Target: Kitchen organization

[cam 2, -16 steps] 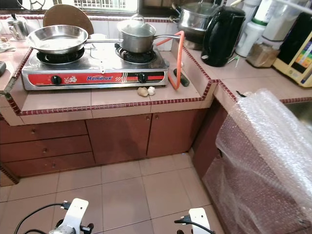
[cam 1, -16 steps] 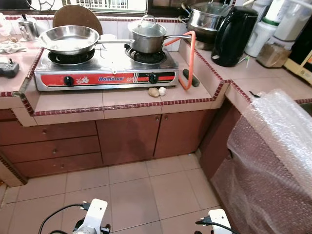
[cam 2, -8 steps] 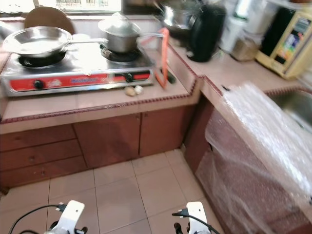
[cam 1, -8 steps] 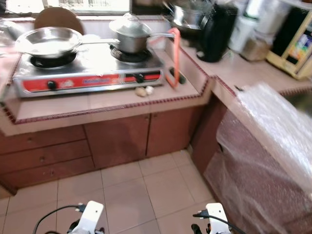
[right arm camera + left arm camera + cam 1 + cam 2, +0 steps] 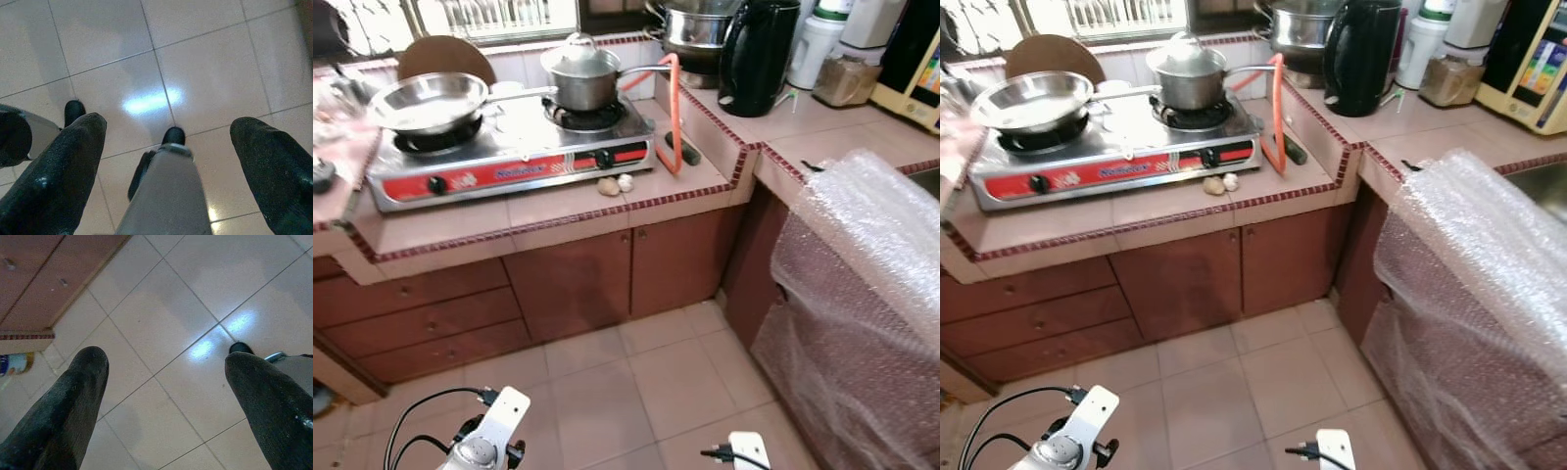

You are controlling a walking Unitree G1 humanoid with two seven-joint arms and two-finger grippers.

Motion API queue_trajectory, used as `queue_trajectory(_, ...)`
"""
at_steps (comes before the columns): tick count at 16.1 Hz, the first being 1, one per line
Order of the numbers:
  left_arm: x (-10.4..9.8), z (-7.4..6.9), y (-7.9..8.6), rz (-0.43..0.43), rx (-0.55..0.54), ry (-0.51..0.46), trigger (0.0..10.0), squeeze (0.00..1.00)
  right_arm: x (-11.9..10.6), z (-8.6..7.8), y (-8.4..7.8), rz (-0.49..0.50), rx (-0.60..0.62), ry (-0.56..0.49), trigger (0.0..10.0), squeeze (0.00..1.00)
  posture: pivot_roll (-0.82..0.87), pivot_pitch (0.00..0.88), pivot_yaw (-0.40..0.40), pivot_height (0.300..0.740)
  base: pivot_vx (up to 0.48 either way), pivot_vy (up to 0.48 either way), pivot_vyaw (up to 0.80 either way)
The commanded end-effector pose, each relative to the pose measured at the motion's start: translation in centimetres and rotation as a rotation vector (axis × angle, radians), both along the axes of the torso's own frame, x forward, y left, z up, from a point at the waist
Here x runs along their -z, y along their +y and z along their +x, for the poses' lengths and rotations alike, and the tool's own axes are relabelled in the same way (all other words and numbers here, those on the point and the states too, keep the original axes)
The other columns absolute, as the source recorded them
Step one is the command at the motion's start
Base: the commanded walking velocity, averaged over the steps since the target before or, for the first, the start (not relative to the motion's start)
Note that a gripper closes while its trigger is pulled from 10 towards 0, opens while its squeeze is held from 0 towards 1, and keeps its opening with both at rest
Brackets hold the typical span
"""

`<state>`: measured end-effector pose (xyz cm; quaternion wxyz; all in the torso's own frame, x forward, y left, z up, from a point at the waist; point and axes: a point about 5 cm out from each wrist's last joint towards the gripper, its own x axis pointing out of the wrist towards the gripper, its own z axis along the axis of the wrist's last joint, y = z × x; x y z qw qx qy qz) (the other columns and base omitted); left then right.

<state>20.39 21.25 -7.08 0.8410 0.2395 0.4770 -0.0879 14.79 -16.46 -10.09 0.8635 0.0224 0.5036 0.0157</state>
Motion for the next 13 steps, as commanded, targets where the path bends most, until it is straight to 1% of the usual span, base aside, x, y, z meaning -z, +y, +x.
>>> queue_trajectory(1, -0.2, 0.3, 0.2, 0.01, 0.011, 0.004, 10.0, 0.0, 0.0, 0.0, 0.0, 0.005, 0.026, -0.005, 10.0, 0.0, 0.14, 0.0, 0.049, 0.74, 0.0, 0.0, 0.0)
queue_trajectory(3, -0.2, 0.5, -0.1, 0.008, 0.011, 0.0, 10.0, 0.0, 0.0, 0.0, 0.2, 0.001, 0.009, -0.007, 10.0, 0.0, 0.13, 0.0, 0.046, 0.74, 0.0, 0.0, 0.0)
queue_trajectory(6, -0.2, 0.5, -0.4, -0.001, 0.004, -0.002, 10.0, 0.0, -0.1, 0.2, 0.0, -0.008, -0.003, -0.014, 10.0, 0.0, 0.13, 0.0, 0.037, 0.74, 0.0, 0.25, 0.0)
queue_trajectory(13, -0.1, 0.4, -0.3, 0.005, -0.008, -0.004, 10.0, 0.0, -0.4, 1.0, -0.5, -0.03, -0.037, -0.029, 10.0, 0.0, 0.14, 0.0, 0.01, 0.74, 0.0, 0.434, 0.0)
